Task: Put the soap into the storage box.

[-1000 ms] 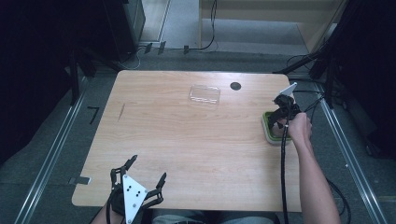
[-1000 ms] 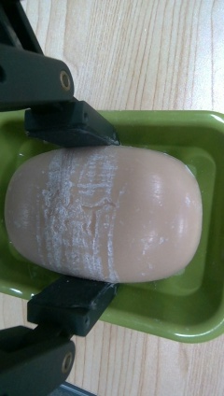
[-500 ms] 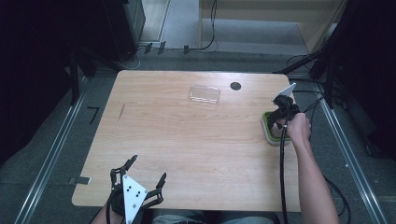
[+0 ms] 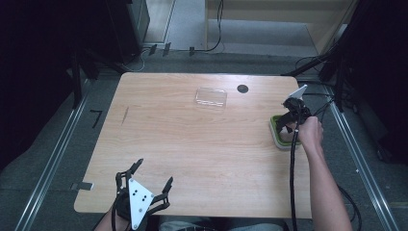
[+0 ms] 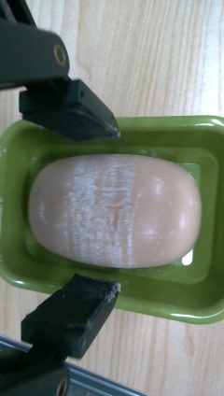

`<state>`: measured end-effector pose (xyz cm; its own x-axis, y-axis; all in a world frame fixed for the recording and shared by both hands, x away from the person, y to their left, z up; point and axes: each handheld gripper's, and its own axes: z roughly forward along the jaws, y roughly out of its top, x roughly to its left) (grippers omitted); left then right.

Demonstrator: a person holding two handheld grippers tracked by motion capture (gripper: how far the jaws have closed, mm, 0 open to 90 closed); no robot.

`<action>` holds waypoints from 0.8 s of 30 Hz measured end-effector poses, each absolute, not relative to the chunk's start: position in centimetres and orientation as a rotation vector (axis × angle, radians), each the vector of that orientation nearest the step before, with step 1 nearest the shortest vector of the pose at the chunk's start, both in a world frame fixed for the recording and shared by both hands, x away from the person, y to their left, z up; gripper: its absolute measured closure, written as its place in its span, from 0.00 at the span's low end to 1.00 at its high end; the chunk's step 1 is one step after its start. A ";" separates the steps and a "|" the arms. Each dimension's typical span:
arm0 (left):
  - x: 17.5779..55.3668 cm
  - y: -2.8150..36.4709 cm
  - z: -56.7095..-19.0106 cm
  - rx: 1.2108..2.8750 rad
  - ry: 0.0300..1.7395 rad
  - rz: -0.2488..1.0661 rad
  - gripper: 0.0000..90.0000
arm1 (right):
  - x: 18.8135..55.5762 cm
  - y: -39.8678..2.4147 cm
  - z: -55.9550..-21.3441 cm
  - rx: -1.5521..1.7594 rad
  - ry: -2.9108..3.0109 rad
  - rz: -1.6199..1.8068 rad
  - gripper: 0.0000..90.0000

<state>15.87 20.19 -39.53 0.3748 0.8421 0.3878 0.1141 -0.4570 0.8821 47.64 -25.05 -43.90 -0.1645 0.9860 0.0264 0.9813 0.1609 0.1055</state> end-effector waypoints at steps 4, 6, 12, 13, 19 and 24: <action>15.9 20.2 -39.5 1.828 0.836 1.139 0.11 | 47.0 -25.3 -43.4 1.988 2.353 0.149 0.16; 15.9 20.2 -39.5 1.829 0.835 1.137 0.11 | 46.7 -25.4 -43.2 1.983 2.347 0.147 0.16; 15.7 20.3 -39.5 1.821 0.831 1.139 0.11 | 45.6 -25.2 -42.2 1.953 2.358 0.165 0.15; 15.7 20.3 -39.5 1.824 0.831 1.140 0.11 | 45.4 -25.2 -42.0 1.938 2.365 0.174 0.14; 15.6 20.3 -39.5 1.818 0.832 1.140 0.11 | 43.6 -24.7 -41.0 1.895 2.387 0.192 0.11; 15.7 20.2 -39.5 1.821 0.830 1.140 0.11 | 41.8 -24.2 -40.3 1.847 2.423 0.196 0.09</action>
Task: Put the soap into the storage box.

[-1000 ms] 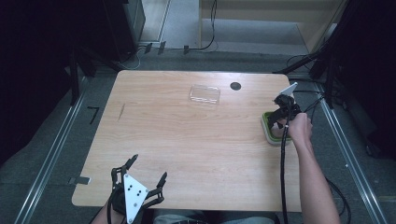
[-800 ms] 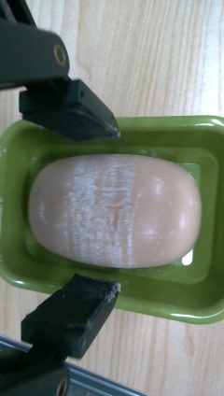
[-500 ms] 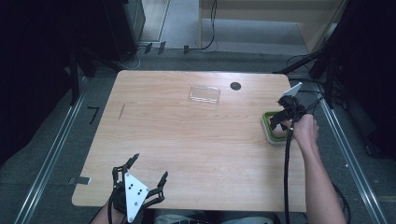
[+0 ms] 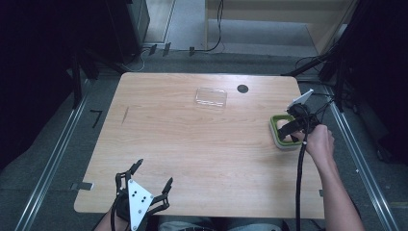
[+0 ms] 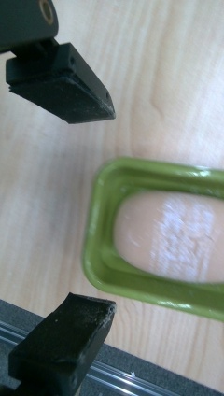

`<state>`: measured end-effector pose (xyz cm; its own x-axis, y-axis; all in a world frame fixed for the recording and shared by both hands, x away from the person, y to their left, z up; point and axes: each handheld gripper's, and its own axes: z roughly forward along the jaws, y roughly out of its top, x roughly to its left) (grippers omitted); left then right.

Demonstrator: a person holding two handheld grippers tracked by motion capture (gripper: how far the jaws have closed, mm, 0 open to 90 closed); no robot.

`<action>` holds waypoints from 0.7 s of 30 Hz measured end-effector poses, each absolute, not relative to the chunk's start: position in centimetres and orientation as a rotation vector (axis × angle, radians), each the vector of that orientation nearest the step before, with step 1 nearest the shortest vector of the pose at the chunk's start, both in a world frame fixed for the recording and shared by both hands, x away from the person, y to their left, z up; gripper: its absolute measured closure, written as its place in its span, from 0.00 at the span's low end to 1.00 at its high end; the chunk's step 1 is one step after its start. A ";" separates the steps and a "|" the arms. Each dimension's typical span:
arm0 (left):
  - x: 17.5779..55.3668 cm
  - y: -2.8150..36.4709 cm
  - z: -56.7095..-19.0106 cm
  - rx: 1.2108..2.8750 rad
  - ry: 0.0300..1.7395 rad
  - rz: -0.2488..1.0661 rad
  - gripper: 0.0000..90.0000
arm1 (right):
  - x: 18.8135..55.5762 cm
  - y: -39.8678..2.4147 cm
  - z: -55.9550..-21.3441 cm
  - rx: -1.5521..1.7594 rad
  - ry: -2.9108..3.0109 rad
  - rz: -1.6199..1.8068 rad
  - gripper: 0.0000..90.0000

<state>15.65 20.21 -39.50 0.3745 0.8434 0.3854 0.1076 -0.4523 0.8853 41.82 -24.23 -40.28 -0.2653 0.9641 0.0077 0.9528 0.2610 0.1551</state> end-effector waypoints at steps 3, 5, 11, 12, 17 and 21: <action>15.7 20.2 -39.5 1.823 0.830 1.139 0.11 | 40.7 -23.9 -40.0 1.822 2.439 0.193 0.08; 15.7 20.2 -39.5 1.824 0.829 1.138 0.11 | 40.0 -23.7 -39.9 1.801 2.446 0.192 0.07; 15.8 20.1 -39.5 1.830 0.822 1.138 0.11 | 38.0 -23.4 -39.8 1.776 2.477 0.182 0.06; 15.8 20.1 -39.5 1.830 0.822 1.138 0.11 | 37.8 -23.5 -39.8 1.757 2.485 0.180 0.06; 15.8 20.1 -39.5 1.837 0.819 1.137 0.11 | 36.4 -23.5 -40.1 1.743 2.502 0.171 0.05; 15.8 20.0 -39.5 1.833 0.821 1.136 0.11 | 35.3 -23.5 -40.8 1.741 2.520 0.159 0.05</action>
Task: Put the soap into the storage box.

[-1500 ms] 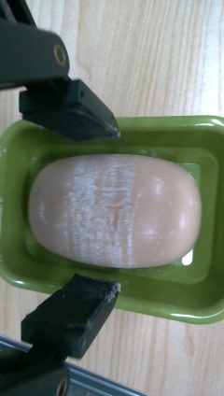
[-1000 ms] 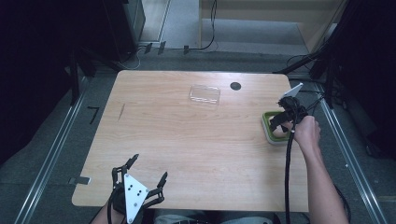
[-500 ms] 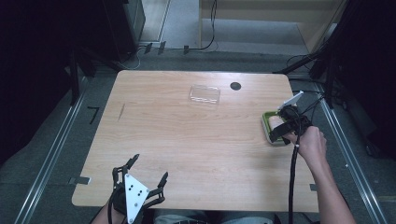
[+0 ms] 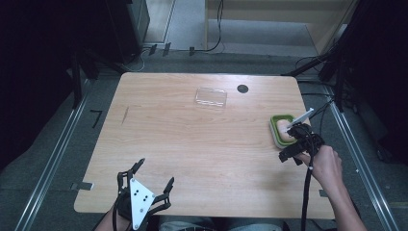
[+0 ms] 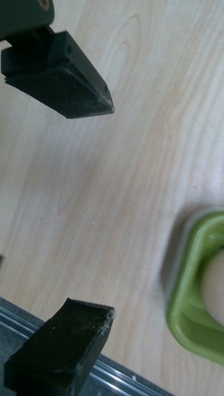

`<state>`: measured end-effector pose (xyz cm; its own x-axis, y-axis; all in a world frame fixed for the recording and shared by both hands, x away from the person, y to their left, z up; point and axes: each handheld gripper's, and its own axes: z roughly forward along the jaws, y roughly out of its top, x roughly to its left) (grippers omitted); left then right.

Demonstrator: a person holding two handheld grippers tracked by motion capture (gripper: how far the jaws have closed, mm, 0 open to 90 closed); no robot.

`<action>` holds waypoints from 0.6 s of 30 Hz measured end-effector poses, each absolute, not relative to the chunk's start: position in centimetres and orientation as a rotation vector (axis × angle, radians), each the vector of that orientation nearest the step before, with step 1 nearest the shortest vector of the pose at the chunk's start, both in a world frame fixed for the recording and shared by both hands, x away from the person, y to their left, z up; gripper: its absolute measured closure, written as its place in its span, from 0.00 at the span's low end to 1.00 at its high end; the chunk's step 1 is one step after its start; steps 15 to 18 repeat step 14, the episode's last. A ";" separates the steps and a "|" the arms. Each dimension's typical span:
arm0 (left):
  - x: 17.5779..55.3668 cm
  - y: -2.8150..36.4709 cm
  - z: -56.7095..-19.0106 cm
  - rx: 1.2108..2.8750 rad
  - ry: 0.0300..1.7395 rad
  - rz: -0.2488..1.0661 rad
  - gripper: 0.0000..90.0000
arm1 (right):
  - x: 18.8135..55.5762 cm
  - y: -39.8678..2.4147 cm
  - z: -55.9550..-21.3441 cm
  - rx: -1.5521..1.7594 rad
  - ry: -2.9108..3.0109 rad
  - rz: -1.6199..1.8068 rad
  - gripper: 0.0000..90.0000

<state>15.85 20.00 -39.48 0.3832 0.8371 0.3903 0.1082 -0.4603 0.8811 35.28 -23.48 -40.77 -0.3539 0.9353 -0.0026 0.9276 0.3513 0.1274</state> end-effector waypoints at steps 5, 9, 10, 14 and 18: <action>15.8 20.0 -39.5 1.834 0.822 1.136 0.11 | 33.7 -23.4 -42.1 1.737 2.565 0.117 0.05; 15.9 20.0 -39.5 1.835 0.817 1.136 0.11 | 32.8 -23.4 -43.1 1.733 2.586 0.100 0.04; 15.9 19.9 -39.4 1.837 0.816 1.135 0.11 | 32.6 -23.4 -43.4 1.727 2.598 0.081 0.03; 15.9 19.9 -39.5 1.836 0.814 1.135 0.11 | 32.0 -23.6 -44.3 1.724 2.623 0.061 0.03; 15.9 19.9 -39.5 1.836 0.814 1.135 0.11 | 32.0 -23.6 -44.3 1.724 2.623 0.061 0.03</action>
